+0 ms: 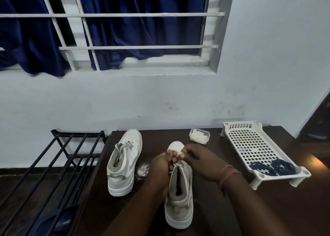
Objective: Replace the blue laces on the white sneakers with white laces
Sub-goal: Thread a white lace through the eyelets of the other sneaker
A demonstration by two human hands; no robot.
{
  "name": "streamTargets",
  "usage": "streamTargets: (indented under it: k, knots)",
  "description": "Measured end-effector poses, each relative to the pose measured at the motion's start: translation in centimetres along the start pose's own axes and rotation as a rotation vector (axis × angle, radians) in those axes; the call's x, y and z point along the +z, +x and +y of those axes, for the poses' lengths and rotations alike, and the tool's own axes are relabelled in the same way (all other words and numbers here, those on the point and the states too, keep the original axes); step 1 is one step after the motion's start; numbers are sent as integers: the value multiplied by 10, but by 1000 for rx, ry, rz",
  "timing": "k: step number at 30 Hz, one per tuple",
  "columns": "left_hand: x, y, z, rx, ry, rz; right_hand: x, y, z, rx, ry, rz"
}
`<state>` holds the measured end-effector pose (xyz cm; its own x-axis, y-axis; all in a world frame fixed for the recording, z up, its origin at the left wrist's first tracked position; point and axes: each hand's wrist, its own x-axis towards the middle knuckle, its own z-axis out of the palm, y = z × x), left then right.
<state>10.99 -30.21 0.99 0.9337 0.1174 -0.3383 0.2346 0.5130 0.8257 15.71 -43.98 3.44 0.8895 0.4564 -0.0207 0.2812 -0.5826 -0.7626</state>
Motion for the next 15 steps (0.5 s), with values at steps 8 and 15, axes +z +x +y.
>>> streamTargets:
  k: [8,15]
  knots:
    - [-6,1,-1,12,341,-106,9,5,7,81,-52,345]
    - [2,-3,0,7,-17,-18,14,3,-7,-67,-550,40]
